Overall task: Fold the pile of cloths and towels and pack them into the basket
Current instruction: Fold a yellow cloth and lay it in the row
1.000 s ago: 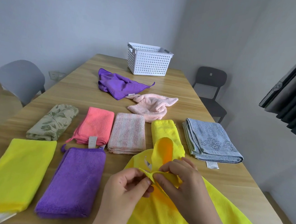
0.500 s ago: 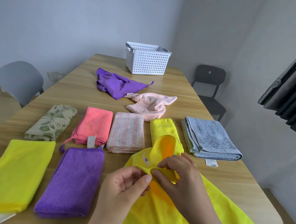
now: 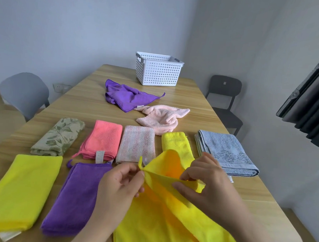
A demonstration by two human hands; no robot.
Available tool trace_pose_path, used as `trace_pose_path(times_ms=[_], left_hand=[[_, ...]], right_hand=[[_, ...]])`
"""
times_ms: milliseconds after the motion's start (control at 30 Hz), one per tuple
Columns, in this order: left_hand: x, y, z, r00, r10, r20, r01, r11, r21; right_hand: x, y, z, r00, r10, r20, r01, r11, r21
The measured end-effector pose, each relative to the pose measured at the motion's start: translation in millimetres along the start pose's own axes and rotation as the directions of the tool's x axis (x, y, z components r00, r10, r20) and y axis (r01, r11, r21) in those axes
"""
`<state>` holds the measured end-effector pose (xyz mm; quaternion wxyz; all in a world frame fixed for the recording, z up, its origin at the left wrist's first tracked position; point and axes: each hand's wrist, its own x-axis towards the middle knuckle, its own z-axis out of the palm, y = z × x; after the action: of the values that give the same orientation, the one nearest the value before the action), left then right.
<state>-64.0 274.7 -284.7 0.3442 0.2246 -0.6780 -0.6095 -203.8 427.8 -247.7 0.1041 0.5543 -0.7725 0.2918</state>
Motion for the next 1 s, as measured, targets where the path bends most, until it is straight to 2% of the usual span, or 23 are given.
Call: trace_pose_path(times_ms=[200, 400, 500, 700, 1000], left_hand=[[29, 9, -18, 0.992, 0.074, -0.102, -0.062, 0.992, 0.11], [47, 31, -19, 0.981, 0.17, -0.094, -0.15, 0.97, 0.193], [58, 51, -16, 0.976, 0.19, -0.105, -0.17, 0.97, 0.173], [76, 108, -16, 0.935, 0.334, -0.118, -0.313, 0.935, 0.17], [66, 161, -22, 0.901, 0.408, -0.147, -0.395, 0.912, 0.107]], right_hand=[[10, 19, -35, 0.995, -0.084, 0.062, 0.095, 0.974, -0.207], [24, 15, -67, 0.983, -0.179, 0.047, 0.184, 0.933, -0.309], [38, 12, -83, 0.975, -0.224, -0.009, 0.201, 0.893, -0.403], [68, -8, -131, 0.927, -0.35, -0.135, 0.222, 0.801, -0.557], [63, -46, -176, 0.902, -0.396, -0.174, 0.216, 0.76, -0.613]])
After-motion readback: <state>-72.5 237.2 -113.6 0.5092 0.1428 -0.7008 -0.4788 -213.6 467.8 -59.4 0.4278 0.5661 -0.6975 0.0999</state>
